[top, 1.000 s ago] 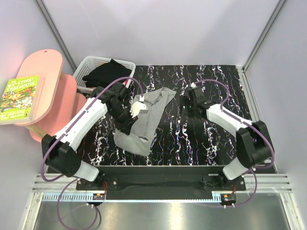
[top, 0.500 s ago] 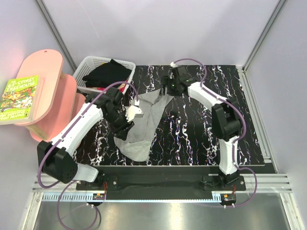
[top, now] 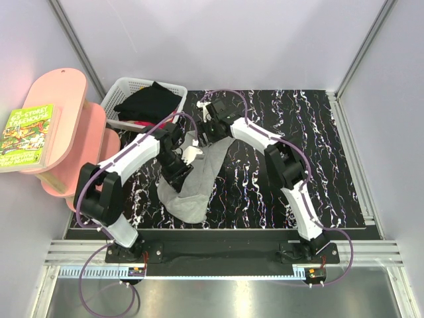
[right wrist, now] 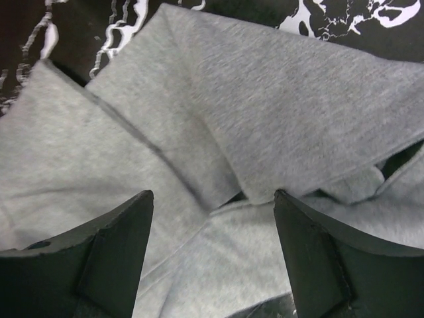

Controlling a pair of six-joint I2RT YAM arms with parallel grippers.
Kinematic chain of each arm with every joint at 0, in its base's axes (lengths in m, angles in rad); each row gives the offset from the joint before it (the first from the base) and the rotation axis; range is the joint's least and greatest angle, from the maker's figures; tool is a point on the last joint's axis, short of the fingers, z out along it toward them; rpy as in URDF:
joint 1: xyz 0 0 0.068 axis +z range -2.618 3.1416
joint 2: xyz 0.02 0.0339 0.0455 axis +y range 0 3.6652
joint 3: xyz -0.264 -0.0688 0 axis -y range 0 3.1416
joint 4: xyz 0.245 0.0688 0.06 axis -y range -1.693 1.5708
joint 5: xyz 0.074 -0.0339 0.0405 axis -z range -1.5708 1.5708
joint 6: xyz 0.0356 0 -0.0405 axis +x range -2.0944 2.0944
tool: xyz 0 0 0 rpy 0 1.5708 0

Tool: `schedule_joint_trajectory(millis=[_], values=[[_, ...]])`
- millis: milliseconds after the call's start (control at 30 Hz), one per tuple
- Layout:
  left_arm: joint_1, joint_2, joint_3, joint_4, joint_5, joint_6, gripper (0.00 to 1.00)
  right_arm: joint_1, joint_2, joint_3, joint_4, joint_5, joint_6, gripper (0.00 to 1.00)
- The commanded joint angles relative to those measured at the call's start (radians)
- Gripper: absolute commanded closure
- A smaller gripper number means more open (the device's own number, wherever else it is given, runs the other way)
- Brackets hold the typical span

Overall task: Fold and stack the t-shirts
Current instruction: Flatten out the tshirt

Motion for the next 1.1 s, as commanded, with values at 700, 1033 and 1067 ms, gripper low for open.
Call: schedule_joint_trajectory(millis=[700, 1033, 1067], values=[[-0.08, -0.08, 0.014, -0.186, 0.149, 0.132, 0.53, -0.043, 0.034, 0.194, -0.105, 0.247, -0.076, 1.0], [-0.08, -0.011, -0.069, -0.066, 0.057, 0.126, 0.54, -0.175, -0.151, 0.009, -0.137, 0.328, -0.013, 1.0], [-0.08, 0.01, -0.065, -0.066, 0.06, 0.126, 0.77, -0.187, -0.164, -0.01, -0.136, 0.357, -0.001, 1.0]])
